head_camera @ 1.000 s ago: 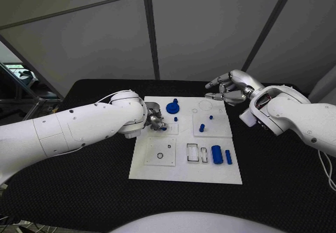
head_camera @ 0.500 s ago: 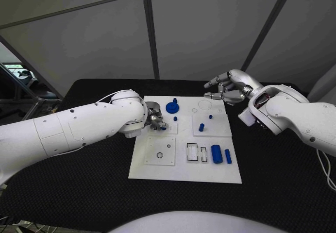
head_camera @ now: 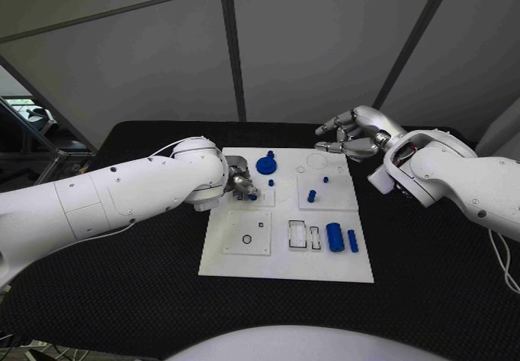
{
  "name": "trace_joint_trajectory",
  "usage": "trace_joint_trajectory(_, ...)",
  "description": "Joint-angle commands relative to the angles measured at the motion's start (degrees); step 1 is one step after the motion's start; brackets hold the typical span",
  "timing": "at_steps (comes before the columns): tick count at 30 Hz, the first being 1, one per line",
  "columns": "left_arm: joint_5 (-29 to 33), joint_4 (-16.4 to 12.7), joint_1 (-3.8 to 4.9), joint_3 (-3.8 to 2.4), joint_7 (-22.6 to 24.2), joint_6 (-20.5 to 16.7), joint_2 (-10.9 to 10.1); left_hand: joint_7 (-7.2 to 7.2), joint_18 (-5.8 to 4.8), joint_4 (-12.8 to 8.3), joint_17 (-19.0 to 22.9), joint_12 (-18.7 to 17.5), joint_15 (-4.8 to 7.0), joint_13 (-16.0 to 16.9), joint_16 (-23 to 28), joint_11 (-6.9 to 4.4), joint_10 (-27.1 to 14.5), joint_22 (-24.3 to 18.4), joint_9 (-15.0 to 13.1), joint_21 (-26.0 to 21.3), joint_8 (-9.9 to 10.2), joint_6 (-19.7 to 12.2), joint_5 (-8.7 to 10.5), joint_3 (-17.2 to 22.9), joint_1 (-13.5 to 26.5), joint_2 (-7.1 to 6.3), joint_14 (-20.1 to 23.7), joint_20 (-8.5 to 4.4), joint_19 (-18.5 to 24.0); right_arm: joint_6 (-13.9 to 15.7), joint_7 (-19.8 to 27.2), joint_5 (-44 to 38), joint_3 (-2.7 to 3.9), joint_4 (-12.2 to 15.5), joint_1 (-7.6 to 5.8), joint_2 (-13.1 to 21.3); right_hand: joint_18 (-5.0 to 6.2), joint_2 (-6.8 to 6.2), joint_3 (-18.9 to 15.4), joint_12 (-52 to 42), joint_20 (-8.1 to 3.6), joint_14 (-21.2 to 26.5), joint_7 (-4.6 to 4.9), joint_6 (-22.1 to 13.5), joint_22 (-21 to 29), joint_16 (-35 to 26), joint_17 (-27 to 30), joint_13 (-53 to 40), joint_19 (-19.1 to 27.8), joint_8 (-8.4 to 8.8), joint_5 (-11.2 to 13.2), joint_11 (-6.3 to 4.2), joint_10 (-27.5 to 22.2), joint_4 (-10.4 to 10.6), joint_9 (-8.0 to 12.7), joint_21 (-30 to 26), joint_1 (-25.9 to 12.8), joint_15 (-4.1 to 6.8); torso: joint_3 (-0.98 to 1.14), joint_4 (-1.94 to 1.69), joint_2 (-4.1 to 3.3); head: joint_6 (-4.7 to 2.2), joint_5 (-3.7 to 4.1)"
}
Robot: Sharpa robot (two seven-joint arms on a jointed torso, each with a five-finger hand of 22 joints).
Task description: Assemble the parts on the task board
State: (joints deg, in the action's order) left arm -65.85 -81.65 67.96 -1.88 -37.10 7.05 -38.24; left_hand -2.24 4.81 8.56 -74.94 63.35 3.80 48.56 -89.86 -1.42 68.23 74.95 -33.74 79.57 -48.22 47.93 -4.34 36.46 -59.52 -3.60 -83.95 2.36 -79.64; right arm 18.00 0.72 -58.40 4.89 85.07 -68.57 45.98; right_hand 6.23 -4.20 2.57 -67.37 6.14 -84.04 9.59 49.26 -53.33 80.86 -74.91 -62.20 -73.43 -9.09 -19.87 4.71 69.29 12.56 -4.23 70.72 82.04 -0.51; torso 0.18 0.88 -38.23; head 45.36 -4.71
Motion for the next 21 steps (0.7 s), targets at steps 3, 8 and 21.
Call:
trace_joint_trajectory(3,0.08,0.58,-0.15,0.15,-0.35,1.02,0.36,0.07,-1.18,0.52,-15.06,0.55,0.59,0.26,-0.14,-0.08,0.85,0.48,0.23,0.5,0.11,0.93,-0.18,-0.51,1.24,0.05,-6.05,-0.15,-0.79,-0.38,0.19,-0.12,0.04,-0.05,-0.07,-0.1,0.54,0.56,-0.02,0.28,-0.16,-2.38,0.07,0.51,0.05,-0.38,-0.94,0.03,0.23,-0.36,-0.3,-0.18,-0.37,0.4,0.08,-0.26,0.16,0.54,0.03,0.01,-0.04,0.04,0.02)
trace_joint_trajectory(8,0.18,0.88,-0.14,0.15,-0.37,1.28,0.58,0.16,-1.23,0.84,-15.06,0.65,0.67,0.29,-0.14,-0.16,1.08,0.7,0.38,0.6,0.18,1.25,-0.16,-0.86,1.96,0.14,-6.05,-0.24,-0.95,-0.47,0.17,-0.12,0.04,-0.08,-0.07,-0.12,0.54,0.57,-0.01,0.29,-0.16,-2.38,0.07,0.52,0.09,-0.39,-0.95,0.04,0.24,-0.38,-0.43,-0.18,-0.39,0.43,0.08,-0.29,0.14,0.55,-0.01,-0.02,0.01,0.17,0.07)
trace_joint_trajectory(21,0.23,1.5,-0.12,0.14,-0.39,1.4,0.99,0.55,-1.45,1.68,-15.06,1.12,0.98,0.63,-0.14,-0.51,2.13,1.68,0.76,1.16,0.22,2.6,-0.08,-2.45,4.16,0.11,-6.05,-0.55,-1.67,-0.65,0.11,-0.12,0.04,-0.11,-0.07,-0.13,0.54,0.58,-0.03,0.28,-0.16,-2.38,0.07,0.53,0.07,-0.4,-0.95,0.04,0.21,-0.41,-0.63,-0.17,-0.39,0.54,0.09,-0.3,0.03,0.54,-0.01,0.0,-0.02,0.3,0.22)
